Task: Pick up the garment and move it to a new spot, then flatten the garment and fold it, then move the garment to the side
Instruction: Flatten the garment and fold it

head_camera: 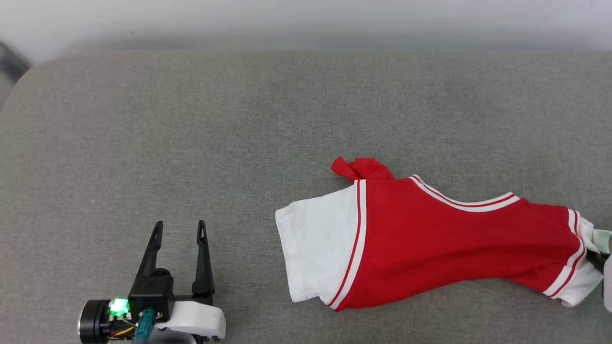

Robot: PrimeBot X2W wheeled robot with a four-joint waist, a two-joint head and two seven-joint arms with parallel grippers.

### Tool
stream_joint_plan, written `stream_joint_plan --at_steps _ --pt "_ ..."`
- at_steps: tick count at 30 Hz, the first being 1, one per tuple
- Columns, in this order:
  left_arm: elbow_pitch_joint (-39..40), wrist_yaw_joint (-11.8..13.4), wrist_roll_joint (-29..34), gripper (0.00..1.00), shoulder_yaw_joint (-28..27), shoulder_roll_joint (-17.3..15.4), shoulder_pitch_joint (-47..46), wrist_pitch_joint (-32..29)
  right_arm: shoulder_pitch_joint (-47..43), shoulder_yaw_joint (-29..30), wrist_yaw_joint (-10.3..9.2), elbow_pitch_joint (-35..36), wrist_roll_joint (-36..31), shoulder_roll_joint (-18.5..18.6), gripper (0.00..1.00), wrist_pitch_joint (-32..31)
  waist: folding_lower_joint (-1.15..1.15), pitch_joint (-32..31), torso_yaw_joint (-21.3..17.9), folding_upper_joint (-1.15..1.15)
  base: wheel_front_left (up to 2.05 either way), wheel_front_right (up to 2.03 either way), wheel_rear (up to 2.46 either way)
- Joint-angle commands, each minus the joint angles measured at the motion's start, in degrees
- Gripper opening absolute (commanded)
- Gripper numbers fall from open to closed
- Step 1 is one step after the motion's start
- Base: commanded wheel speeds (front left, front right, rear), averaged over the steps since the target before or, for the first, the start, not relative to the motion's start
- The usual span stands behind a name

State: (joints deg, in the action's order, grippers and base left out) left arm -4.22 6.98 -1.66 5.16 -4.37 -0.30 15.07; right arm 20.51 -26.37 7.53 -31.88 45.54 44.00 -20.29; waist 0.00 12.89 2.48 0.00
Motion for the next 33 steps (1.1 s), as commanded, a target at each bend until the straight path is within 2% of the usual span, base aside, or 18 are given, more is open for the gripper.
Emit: stream_joint_plan --at_steps 1,2,6,9,12,16,20,23,28,33 --pt "-0.2 0.0 0.4 1.0 -0.1 0.0 0.2 0.1 -0.6 0.0 -0.08 -0.6 -0.5 -0.7 0.36 0.5 0.0 -0.5 0.0 0.0 0.0 0.0 0.0" --pt "-0.4 0.0 0.4 1.0 -0.4 -0.2 0.5 0.1 -0.2 0.7 -0.08 -0.7 -1.2 -0.8 1.0 2.0 0.0 -0.9 -0.1 0.0 0.0 0.0 0.0" --pt "-0.7 -0.6 0.5 1.0 -0.7 -1.2 0.6 0.1 0.9 3.6 -0.07 -0.2 -5.3 -0.7 1.0 9.0 0.0 -2.9 -0.5 0.0 0.0 0.0 0.0" --pt "-0.7 -1.5 0.6 1.0 -0.9 -2.5 -0.8 0.1 0.9 8.1 -0.07 1.4 -9.5 -1.5 1.0 15.9 0.0 -4.2 -0.9 0.0 0.0 0.0 0.0" --pt "-2.2 -3.4 1.0 1.0 -0.8 -4.7 -3.1 0.1 -0.3 14.9 -0.06 3.9 -13.9 -4.7 1.0 22.9 0.0 -5.2 -1.3 0.0 0.0 0.0 0.0" --pt "-3.9 -6.9 1.2 1.0 0.4 -7.7 -8.1 -1.3 -3.4 23.4 -0.06 10.1 -21.4 -10.2 1.0 28.8 0.0 -6.0 -1.7 0.0 0.0 0.0 0.0" --pt "-4.4 -11.3 0.6 1.0 2.2 -10.8 -14.5 -7.1 -7.6 28.5 -0.06 19.4 -27.7 -17.8 1.0 31.4 0.0 -6.4 -2.1 0.0 0.0 0.0 0.0" --pt "-4.1 -13.2 -0.1 1.0 4.7 -12.9 -19.8 -12.2 -10.4 30.4 -0.06 26.0 -31.6 -22.6 1.0 31.9 0.0 -6.3 -2.4 0.0 0.0 0.0 0.0" --pt "-3.2 -14.3 -3.3 1.0 10.2 -16.4 -28.3 -20.4 -14.6 30.5 -0.06 33.2 -35.6 -29.7 1.0 31.7 0.0 -5.8 -3.1 0.0 0.0 0.0 0.0" --pt "-2.6 -14.3 -14.5 1.0 23.2 -22.1 -36.0 -33.4 -17.6 28.7 -0.06 36.3 -36.5 -33.7 1.0 30.7 0.0 -5.0 -3.8 0.0 0.0 0.0 0.0"
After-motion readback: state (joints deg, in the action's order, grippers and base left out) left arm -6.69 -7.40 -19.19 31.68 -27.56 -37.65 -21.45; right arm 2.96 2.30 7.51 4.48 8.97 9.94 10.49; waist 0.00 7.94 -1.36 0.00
